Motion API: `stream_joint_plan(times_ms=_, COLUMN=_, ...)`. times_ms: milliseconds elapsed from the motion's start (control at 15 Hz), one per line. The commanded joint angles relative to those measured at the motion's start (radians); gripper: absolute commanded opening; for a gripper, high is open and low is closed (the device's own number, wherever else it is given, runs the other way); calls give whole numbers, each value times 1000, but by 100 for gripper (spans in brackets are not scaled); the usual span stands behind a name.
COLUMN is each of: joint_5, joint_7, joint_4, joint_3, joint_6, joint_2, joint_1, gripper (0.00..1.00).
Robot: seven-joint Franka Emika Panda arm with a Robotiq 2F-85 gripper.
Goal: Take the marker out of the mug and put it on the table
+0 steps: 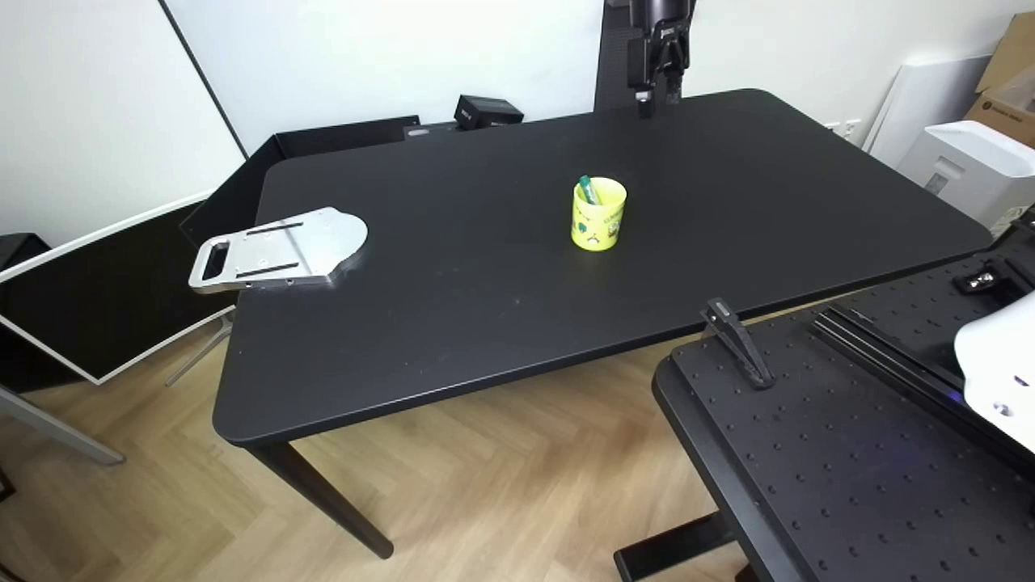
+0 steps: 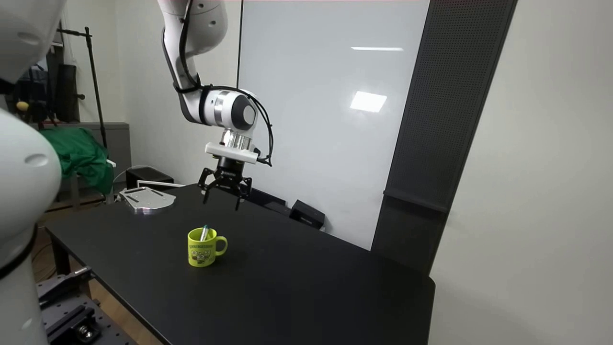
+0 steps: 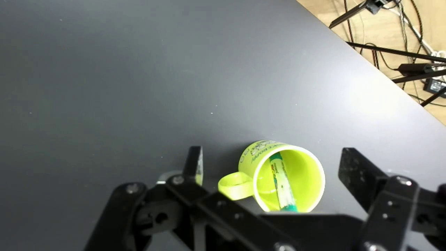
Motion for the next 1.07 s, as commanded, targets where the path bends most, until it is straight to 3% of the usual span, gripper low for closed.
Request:
stream_joint_plan(times_ms=0, joint_5=-28, joint_7=48, joint_4=97, joint_3=25, joint_6=-42, joint_2=87, joint_1=29, gripper=100)
stream_joint_plan(times_ms=267, joint_5=-25, joint_7=42, joint_4=128, joint_3=41, joint_6=-10, joint_2=153, joint_1=53, gripper=100)
stream_joint_plan(times_ms=333, joint_5=-14, joint_7=13, joint_4=85, joint_3=46, joint_6=-3, joint_2=117, joint_1=38, gripper=100)
stream_joint_plan(times_ms=800, joint_5=-14, joint_7=13, joint_4=108, joint_3=50, joint_6=0, joint_2=150, joint_1=44, gripper=100)
stream_joint_plan(times_ms=1000, joint_5=2, joint_7=34, joint_4=174, joint_3=40, joint_6=-22, joint_2=193, joint_1=37, gripper=100)
